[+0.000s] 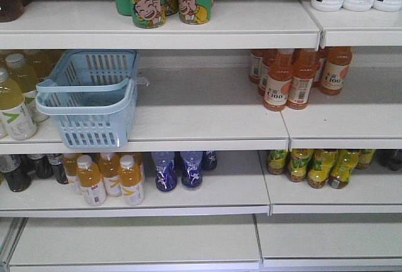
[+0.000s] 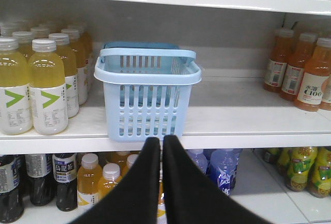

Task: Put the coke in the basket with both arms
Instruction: 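Move closer and align with the light-blue basket on the shelf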

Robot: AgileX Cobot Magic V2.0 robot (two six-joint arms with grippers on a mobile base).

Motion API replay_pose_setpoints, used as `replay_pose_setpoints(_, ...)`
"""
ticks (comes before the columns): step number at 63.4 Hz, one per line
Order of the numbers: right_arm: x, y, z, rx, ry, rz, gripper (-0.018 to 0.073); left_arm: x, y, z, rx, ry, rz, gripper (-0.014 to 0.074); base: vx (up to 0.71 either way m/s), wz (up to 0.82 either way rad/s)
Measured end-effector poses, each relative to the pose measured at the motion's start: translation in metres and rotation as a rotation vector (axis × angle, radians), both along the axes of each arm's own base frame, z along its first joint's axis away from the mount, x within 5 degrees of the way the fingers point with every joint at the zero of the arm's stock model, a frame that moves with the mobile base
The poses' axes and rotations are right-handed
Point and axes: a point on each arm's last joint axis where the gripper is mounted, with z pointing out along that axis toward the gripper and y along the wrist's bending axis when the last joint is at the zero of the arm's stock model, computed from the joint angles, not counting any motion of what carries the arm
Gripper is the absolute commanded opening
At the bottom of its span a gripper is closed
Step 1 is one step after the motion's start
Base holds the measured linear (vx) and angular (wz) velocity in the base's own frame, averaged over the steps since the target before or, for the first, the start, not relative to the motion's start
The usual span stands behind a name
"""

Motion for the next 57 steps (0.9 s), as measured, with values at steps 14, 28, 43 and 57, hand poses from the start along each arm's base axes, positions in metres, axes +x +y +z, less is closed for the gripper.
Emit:
replay_pose_setpoints(14,0.0,0.0,0.0,0.0,0.0,0.0,-0.0005,0.0,0.0,0.0,0.0,0.0,0.0,-0.0006,0.0,0.0)
replay_pose_setpoints(28,0.0,0.0,0.0,0.0,0.0,0.0,-0.0005,0.0,0.0,0.0,0.008,-0.001,-0.001,-0.0006,0.0,0.0)
replay_pose_setpoints(43,0.0,0.0,0.0,0.0,0.0,0.0,-0.0005,0.0,-0.0007,0.001,-0.133,0.002,0.0,-0.0006,0.0,0.0)
replay_pose_setpoints(57,0.0,0.0,0.0,0.0,0.0,0.0,-0.0005,-0.0002,-0.0032,0.0061,-1.017,0.056,-0.002,-0.0006,0.0,0.0)
